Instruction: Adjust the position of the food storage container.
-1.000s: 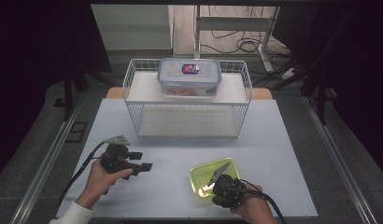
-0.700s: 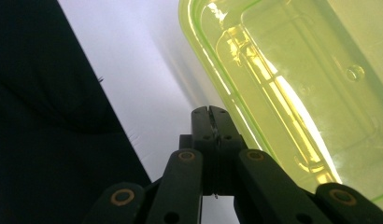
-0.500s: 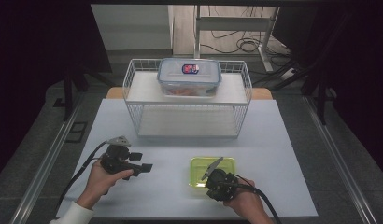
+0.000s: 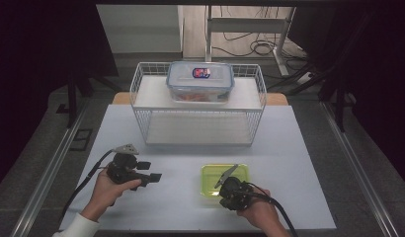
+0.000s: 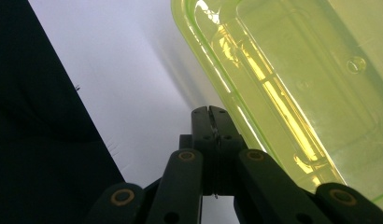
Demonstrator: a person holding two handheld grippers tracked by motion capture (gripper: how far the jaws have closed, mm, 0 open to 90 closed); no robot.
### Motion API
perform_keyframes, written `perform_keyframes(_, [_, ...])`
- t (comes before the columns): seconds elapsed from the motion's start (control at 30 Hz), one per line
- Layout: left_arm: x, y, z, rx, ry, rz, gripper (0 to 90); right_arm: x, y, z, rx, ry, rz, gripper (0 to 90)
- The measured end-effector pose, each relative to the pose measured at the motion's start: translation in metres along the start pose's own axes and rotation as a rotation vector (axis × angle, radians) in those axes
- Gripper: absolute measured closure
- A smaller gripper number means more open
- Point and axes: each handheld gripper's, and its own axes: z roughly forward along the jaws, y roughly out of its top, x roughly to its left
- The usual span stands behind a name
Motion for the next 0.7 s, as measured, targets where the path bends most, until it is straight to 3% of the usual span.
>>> perform_keyframes(0.27, [0.0,0.0,0.0,0.002,-0.002,-0.002,29.4,-0.001,0.0,0.001,0.0,-0.005,0.002,89.5])
perform_keyframes(0.43, [0.0,0.0,-0.002,-0.005,-0.003,-0.004,29.3,-0.003,-0.009,-0.023,-0.058,-0.016,0.027,89.5])
perform_keyframes(0.47, [0.0,-0.001,-0.001,-0.01,-0.006,-0.012,29.3,-0.01,-0.015,-0.037,-0.093,-0.038,0.06,89.5])
perform_keyframes(0.5, [0.0,-0.001,-0.001,-0.01,-0.006,-0.012,29.3,-0.01,-0.015,-0.037,-0.093,-0.038,0.06,89.5])
perform_keyframes(0.53, [0.0,-0.001,-0.001,-0.011,-0.004,-0.015,29.3,-0.022,-0.023,-0.048,-0.116,-0.072,0.096,89.5])
perform_keyframes(0.57, [0.0,-0.001,-0.001,-0.011,-0.004,-0.015,29.2,-0.022,-0.023,-0.048,-0.116,-0.072,0.096,89.5])
perform_keyframes(0.67, [0.001,0.0,-0.001,-0.011,-0.005,-0.015,29.2,-0.046,-0.038,-0.056,-0.12,-0.154,0.171,89.5])
perform_keyframes(0.7, [0.001,0.0,-0.001,-0.01,-0.004,-0.015,29.2,-0.054,-0.043,-0.056,-0.125,-0.16,0.204,89.5])
